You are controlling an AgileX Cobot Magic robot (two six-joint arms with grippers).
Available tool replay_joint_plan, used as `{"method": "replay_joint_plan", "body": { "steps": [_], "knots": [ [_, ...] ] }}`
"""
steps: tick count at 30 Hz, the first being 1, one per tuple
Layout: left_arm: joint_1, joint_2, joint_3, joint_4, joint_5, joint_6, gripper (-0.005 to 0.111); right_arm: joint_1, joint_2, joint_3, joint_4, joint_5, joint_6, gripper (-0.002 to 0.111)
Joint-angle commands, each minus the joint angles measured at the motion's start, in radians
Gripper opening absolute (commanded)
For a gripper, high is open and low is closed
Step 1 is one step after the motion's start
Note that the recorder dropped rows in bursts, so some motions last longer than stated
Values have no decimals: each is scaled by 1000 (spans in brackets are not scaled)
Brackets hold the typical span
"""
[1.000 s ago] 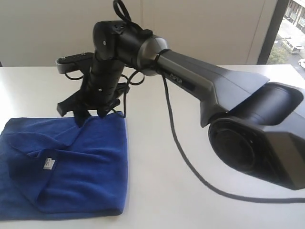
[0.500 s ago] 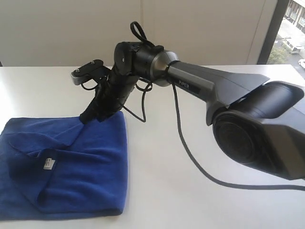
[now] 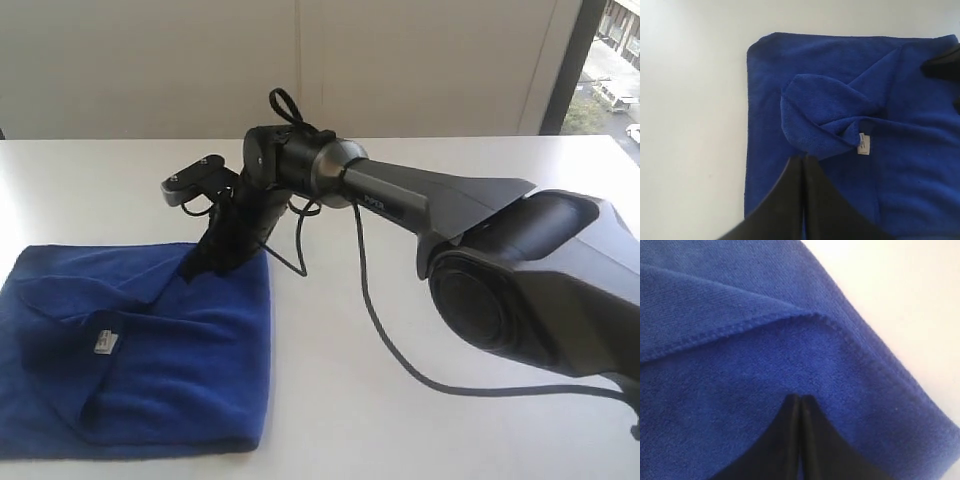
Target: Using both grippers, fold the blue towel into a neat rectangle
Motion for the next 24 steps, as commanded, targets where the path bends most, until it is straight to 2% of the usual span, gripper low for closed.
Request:
{"method": "replay_joint_plan", "body": {
  "steps": [1,12,19,24],
  "knots": [
    [1,-9,2,-10,11,3,0,-72,18,8,-126,136,78,0],
    [1,-9,2,-10,11,3,0,-180,-38,8,-203,330,292,0],
    [1,-9,2,-10,11,3,0,-224,-92,118,-200,328,404,0],
    [1,-9,2,-10,11,3,0,-229,-198,279,-191,211,429,0]
  ]
}}
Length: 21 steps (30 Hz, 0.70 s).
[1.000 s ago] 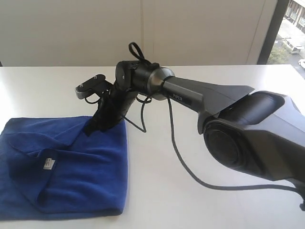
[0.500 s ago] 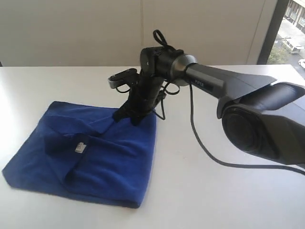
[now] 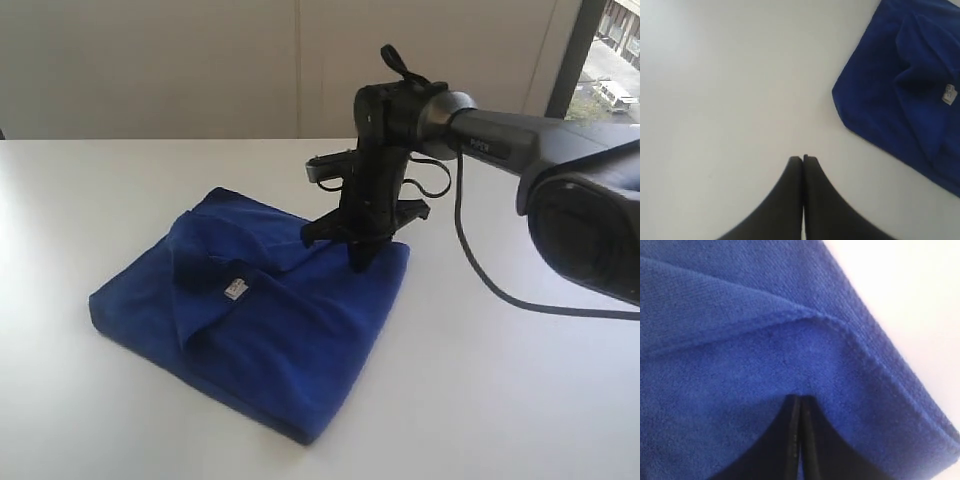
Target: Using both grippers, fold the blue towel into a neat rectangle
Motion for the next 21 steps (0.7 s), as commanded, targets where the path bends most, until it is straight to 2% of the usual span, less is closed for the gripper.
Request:
{"method": "replay_joint_plan", "body": {
  "steps": [1,9,11,14,17,21],
  "knots": [
    [1,-9,2,-10,11,3,0,-8,-95,129,-13,-79,22,0],
    [1,-9,2,-10,11,3,0,-8,-339,416,-9,-318,4,0],
    [1,-9,2,-10,11,3,0,-8,-408,527,-9,-474,-188,0],
    [1,-9,2,-10,11,3,0,-8,-379,582,15,-524,-377,0],
    [1,-9,2,-10,11,3,0,-8,-311,578,146,-581,-617,0],
    [1,-9,2,-10,11,3,0,-8,-300,578,217,-673,-716,0]
  ]
}}
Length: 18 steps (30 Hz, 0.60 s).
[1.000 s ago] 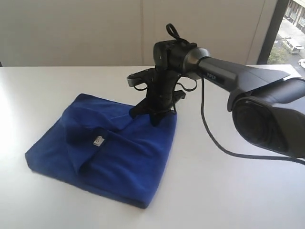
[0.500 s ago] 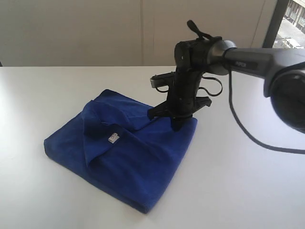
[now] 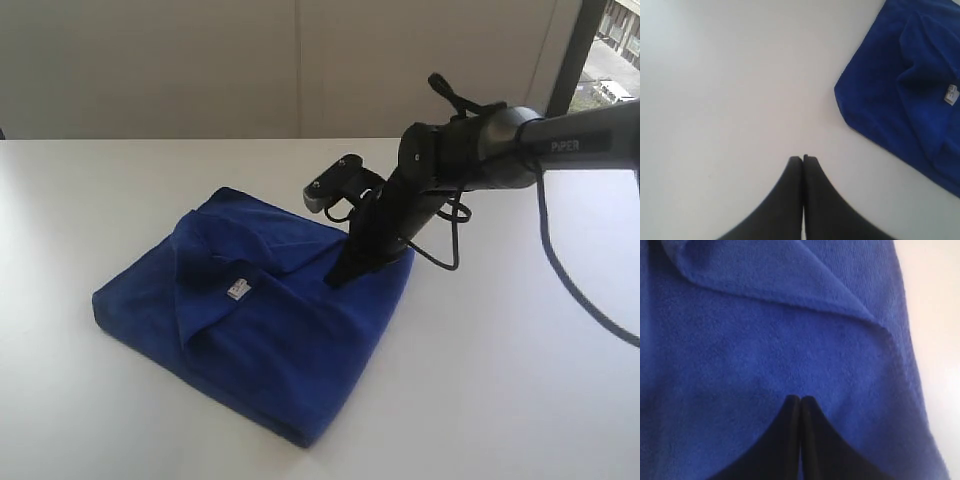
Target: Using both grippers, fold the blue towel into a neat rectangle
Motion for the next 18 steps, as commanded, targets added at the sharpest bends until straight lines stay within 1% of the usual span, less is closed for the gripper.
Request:
{"method": "replay_joint_plan", "body": {
  "steps": [1,3,12,15,18],
  "knots": [
    [1,-9,2,-10,11,3,0,-13,-3,1,39,-94,-66,0],
    [1,-9,2,-10,11,3,0,-27,5,1,51,-100,-66,0],
    [1,-9,2,-10,11,3,0,-99,59,1,42,19,75,0],
    [1,-9,2,-10,11,3,0,-105,59,1,-18,62,181,0],
    [1,-9,2,-10,11,3,0,-112,59,3,-105,131,352,0]
  ]
}}
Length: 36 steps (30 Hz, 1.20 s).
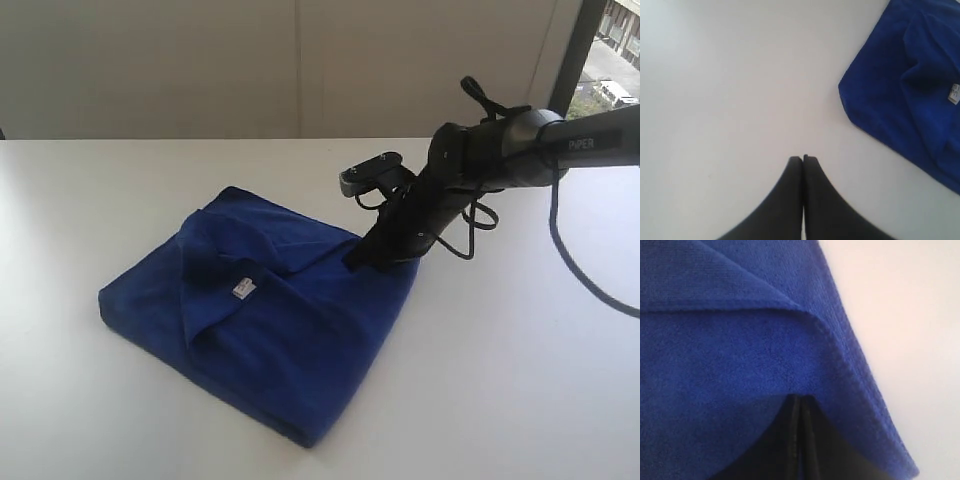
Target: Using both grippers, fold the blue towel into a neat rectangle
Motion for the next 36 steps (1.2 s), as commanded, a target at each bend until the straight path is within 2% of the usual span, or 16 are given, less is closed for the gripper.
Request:
{"method": "replay_joint_plan", "body": {
  "steps": [1,4,9,17,26,36],
  "knots": [
    [1,-9,2,-10,11,3,0,-21,13,11,-158,153,259,0],
    [1,-9,2,-10,11,3,0,-21,13,11,-190,206,407,0],
    [1,-9,2,-10,11,3,0,-18,-20,59,-183,224,542,0],
    [1,-9,2,-10,11,3,0,-5,-143,308,-127,96,549,0],
    [1,-9,2,-10,11,3,0,109,-325,508,-100,-21,549,0],
    [1,-9,2,-10,11,3,0,283,-373,547,-29,-116,602,0]
  ]
}}
